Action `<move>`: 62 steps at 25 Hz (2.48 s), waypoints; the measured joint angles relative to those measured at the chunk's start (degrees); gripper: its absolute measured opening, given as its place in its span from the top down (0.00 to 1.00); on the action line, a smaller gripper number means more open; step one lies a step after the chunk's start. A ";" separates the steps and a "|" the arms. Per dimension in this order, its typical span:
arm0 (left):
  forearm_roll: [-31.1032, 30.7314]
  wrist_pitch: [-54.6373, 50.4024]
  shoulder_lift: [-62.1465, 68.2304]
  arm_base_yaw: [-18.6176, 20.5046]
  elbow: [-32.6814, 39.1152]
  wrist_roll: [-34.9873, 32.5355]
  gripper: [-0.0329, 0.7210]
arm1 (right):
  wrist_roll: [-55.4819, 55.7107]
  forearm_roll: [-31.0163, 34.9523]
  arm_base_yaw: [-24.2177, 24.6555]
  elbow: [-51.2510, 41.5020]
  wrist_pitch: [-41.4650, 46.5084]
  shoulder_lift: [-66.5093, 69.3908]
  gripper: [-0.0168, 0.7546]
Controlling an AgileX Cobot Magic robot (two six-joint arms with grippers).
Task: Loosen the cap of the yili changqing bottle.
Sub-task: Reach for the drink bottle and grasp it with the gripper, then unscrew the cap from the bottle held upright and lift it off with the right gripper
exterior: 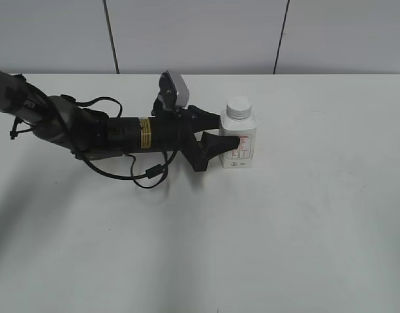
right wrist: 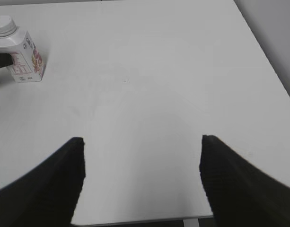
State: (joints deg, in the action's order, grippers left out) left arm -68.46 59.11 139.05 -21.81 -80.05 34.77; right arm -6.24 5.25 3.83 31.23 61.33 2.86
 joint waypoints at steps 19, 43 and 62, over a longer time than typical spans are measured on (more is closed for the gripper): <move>-1.01 0.08 0.00 0.00 -0.26 0.11 0.40 | -0.06 0.05 0.00 16.79 -4.81 50.28 0.40; -1.76 0.40 0.00 0.00 -0.30 0.16 0.45 | -0.78 3.37 0.00 57.01 7.97 99.11 0.48; -2.50 0.48 0.00 0.00 -0.30 0.16 0.46 | -1.99 7.28 -15.22 68.53 8.31 109.50 0.48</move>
State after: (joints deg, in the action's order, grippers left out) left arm -70.96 59.59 139.05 -21.81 -80.35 34.93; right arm -8.22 12.53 -11.39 99.76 69.65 112.36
